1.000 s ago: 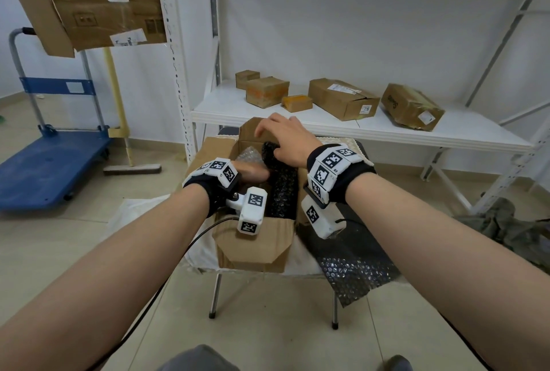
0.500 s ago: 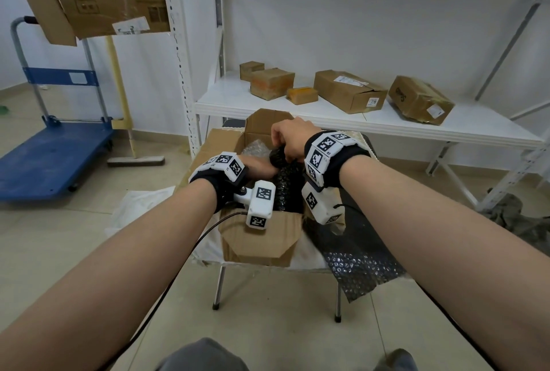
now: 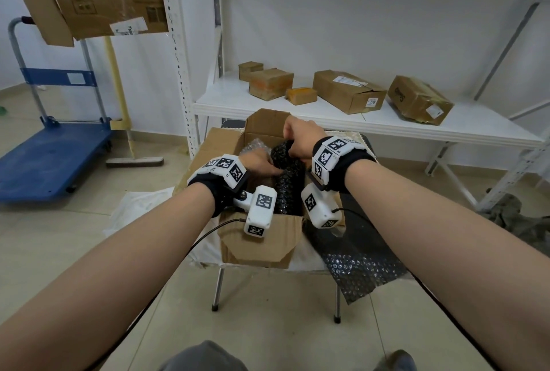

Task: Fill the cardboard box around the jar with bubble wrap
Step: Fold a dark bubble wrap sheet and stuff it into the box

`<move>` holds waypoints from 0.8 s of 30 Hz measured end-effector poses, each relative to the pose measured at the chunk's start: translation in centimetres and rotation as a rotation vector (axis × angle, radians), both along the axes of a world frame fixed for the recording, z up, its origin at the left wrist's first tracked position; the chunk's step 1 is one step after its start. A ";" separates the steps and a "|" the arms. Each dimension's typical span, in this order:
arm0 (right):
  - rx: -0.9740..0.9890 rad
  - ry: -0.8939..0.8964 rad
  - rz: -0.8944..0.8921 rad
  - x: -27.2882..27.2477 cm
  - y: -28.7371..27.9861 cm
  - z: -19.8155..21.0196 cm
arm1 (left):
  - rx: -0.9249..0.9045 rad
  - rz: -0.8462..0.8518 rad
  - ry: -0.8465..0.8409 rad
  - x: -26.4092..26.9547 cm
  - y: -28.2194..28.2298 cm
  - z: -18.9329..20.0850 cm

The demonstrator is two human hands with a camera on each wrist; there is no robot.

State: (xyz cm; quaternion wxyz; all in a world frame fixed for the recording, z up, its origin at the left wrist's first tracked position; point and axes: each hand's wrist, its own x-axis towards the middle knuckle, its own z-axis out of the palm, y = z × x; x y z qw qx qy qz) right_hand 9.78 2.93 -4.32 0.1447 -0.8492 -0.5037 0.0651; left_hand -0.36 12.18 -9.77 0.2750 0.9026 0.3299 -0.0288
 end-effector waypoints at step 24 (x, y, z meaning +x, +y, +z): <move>-0.101 0.070 0.491 -3.7 -7.6 -1.5 | 0.167 -0.239 -0.159 1.7 0.8 5.6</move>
